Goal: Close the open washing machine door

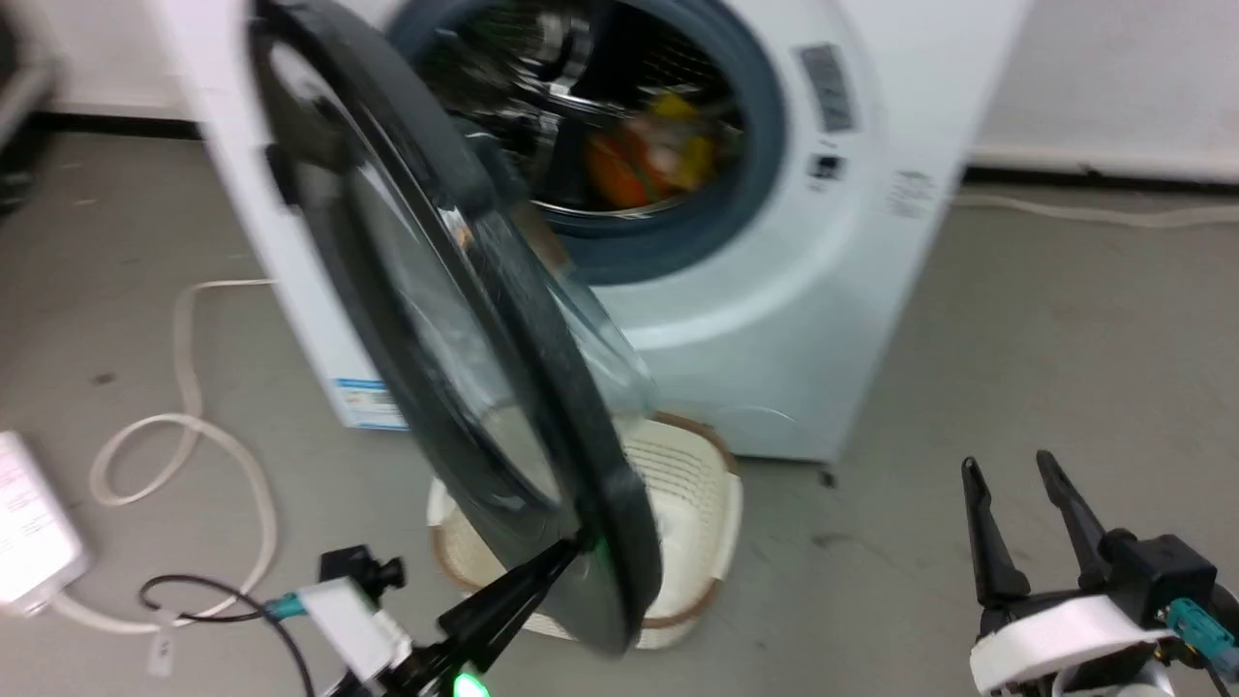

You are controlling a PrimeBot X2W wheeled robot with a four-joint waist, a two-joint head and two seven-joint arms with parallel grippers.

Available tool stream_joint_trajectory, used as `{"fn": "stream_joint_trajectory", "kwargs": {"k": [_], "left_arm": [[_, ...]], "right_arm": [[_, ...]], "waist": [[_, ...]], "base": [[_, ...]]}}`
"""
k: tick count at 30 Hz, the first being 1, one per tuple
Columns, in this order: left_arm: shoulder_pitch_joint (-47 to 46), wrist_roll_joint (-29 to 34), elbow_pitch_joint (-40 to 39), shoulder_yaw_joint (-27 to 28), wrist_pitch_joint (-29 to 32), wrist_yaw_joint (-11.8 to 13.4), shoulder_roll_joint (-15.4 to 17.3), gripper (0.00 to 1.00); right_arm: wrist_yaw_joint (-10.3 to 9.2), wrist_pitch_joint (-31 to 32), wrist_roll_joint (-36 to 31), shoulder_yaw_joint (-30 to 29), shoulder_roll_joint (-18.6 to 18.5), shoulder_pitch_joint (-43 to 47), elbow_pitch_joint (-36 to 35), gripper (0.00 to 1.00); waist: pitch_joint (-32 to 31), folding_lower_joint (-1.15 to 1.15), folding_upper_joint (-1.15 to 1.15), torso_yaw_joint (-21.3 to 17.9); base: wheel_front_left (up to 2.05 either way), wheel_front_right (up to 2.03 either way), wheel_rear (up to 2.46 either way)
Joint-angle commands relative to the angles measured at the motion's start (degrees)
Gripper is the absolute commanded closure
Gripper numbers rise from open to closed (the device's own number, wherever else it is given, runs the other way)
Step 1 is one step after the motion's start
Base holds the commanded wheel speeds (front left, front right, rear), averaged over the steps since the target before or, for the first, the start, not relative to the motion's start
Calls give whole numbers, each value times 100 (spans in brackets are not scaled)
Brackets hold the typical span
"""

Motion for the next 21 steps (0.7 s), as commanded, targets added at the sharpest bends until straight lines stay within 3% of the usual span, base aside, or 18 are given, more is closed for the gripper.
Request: {"fn": "stream_joint_trajectory", "kwargs": {"k": [1,10,21], "left_arm": [[-172,-89,60,-143,-141,-51,-19,100],[-1260,-418,298,-479,-1532,-88,-20,100],[-2450,-241,773,-779,-3019,-89,-20,100]], "right_arm": [[5,-26,-3,-9,0,-126,-31,0],[5,-26,212,105,0,-333,-62,0],[5,-26,441,269,0,-475,-8,0]], "waist": [[310,0,0,-560],[865,0,0,-1521],[1140,0,0,-1986]], "base": [[0,0,0],[0,0,0],[0,0,0]]}}
